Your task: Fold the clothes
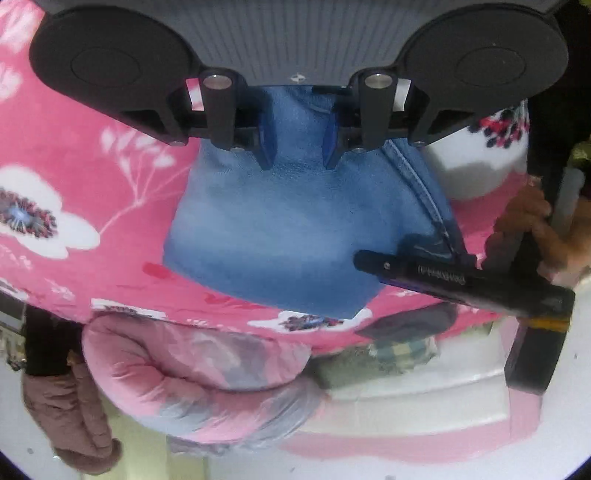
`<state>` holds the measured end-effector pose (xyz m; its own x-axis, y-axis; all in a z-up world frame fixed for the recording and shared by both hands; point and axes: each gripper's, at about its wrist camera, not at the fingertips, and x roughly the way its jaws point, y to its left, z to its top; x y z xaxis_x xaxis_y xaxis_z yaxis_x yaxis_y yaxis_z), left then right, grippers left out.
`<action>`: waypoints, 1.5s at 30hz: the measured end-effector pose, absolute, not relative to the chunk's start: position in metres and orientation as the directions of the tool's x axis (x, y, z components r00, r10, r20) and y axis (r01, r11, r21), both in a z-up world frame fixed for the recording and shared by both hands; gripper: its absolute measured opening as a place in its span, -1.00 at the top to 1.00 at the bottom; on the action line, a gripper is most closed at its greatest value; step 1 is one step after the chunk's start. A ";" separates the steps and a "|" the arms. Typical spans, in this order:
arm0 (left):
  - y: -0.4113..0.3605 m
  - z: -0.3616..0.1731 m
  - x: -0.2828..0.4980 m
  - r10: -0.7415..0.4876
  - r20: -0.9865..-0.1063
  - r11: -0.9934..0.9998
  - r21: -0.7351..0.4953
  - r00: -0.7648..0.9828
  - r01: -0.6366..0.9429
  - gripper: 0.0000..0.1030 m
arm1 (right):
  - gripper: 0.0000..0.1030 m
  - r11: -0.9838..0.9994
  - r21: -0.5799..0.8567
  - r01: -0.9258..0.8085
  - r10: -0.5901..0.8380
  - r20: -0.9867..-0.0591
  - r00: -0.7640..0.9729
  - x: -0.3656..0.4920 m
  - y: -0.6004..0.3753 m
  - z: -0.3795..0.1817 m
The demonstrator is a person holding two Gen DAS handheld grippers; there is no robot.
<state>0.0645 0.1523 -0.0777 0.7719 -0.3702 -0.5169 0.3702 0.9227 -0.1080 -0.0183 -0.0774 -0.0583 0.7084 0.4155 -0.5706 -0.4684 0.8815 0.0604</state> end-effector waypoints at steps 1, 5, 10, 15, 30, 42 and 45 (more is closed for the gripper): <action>0.155 -0.079 0.064 -0.379 -0.509 0.921 -0.124 0.773 0.370 0.05 | 0.44 0.877 0.077 -0.473 0.431 -0.559 0.708 -0.015 -0.083 -0.048; 0.155 -0.084 0.059 -0.384 -0.471 0.919 -0.110 0.794 0.379 0.05 | 0.43 0.906 0.060 -0.418 0.395 -0.472 0.788 0.026 -0.099 -0.010; 0.158 -0.086 0.061 -0.398 -0.458 0.914 -0.125 0.795 0.385 0.05 | 0.42 0.927 0.125 -0.355 0.360 -0.566 0.742 0.119 -0.104 -0.058; 0.168 -0.081 0.064 -0.444 -0.461 0.895 -0.190 0.768 0.404 -0.02 | 0.36 0.884 0.388 -0.261 0.453 -0.576 0.680 0.134 -0.138 -0.083; 0.239 -0.110 0.121 -0.735 -0.507 0.643 -0.732 0.451 0.226 -0.84 | -0.28 0.547 0.837 0.023 0.770 -0.514 0.378 0.076 -0.206 -0.120; 0.214 -0.108 0.126 -0.756 -0.514 0.633 -0.733 0.405 0.251 -0.94 | 0.13 0.482 0.876 -0.039 0.830 -0.441 0.340 0.088 -0.161 -0.132; 0.211 -0.106 0.123 -0.765 -0.503 0.617 -0.751 0.403 0.235 -0.94 | 0.41 0.469 0.881 -0.053 0.832 -0.422 0.360 0.083 -0.169 -0.129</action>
